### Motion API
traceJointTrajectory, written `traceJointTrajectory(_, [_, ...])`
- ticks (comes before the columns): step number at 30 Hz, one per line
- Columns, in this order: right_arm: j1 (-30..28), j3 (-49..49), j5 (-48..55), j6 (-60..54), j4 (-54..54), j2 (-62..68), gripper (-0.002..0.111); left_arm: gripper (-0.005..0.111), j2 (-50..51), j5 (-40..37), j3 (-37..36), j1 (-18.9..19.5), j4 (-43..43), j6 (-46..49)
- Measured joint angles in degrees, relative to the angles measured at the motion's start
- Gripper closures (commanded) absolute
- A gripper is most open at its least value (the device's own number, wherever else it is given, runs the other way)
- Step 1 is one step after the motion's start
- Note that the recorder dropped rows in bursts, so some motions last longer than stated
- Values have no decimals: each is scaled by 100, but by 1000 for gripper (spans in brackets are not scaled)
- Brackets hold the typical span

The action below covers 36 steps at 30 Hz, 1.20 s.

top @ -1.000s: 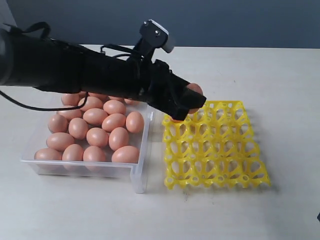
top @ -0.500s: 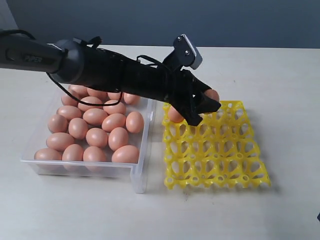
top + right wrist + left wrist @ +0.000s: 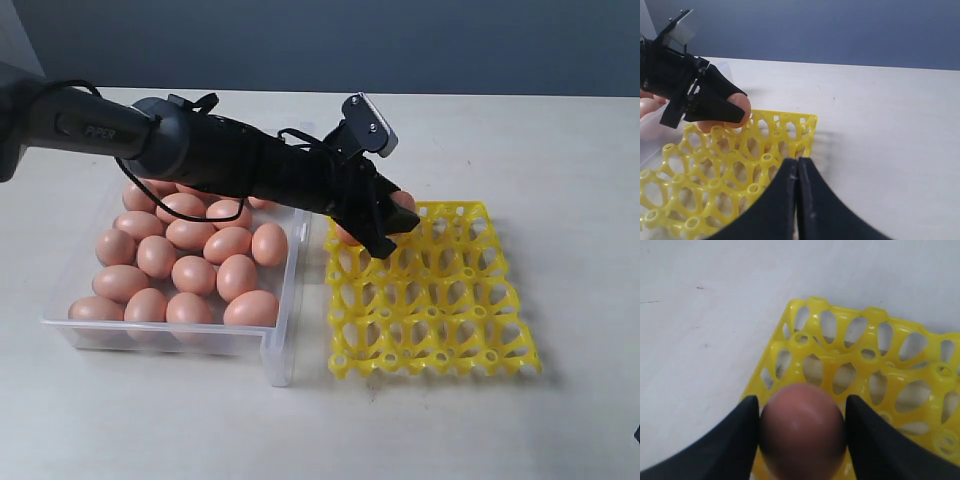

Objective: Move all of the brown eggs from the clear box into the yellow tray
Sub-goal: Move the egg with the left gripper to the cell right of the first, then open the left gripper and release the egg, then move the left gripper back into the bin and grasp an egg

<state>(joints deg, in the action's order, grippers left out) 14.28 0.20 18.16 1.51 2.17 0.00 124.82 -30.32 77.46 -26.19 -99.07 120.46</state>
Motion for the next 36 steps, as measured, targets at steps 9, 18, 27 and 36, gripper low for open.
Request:
traceJointTrajectory(9, [0,0,0,0,0,0,107,57,0,0,0,0,0,0])
traceJointTrajectory(18, [0,0,0,0,0,0,107,33,0,69,0,0,0,0])
traceJointTrajectory(27, [0,0,0,0,0,0,107,33,-211,-126,4,0,0,0])
traceJointTrajectory(36, [0,0,0,0,0,0,107,44,-850,639,71,11,139,-1342])
